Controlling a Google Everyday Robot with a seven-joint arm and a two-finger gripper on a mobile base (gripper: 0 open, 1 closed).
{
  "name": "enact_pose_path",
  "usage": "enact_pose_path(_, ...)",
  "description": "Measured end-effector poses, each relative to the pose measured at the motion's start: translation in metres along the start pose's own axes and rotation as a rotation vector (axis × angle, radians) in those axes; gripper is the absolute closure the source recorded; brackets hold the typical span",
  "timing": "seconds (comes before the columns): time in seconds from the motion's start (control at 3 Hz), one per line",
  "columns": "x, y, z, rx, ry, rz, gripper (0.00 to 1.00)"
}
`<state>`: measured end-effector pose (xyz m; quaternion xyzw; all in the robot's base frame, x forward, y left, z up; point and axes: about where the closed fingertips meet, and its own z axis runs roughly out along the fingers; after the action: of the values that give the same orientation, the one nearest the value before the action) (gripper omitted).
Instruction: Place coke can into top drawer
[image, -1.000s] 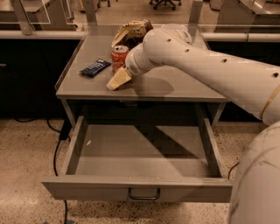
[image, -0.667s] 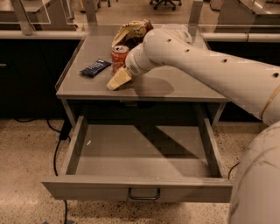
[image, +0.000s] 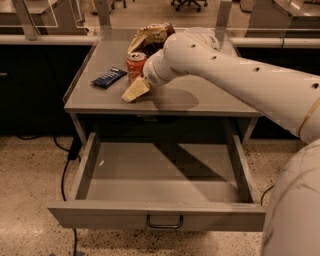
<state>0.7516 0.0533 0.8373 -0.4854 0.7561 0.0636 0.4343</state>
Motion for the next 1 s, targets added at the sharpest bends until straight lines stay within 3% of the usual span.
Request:
enact_pose_path(0.33, 0.0, 0.0, 0.0, 0.0, 0.0, 0.0, 0.61)
enact_pose_path(0.67, 0.0, 0.0001, 0.0, 0.0, 0.0, 0.0, 0.92)
enact_pose_path(1.0, 0.0, 0.0001, 0.0001, 0.0, 0.0, 0.0, 1.0)
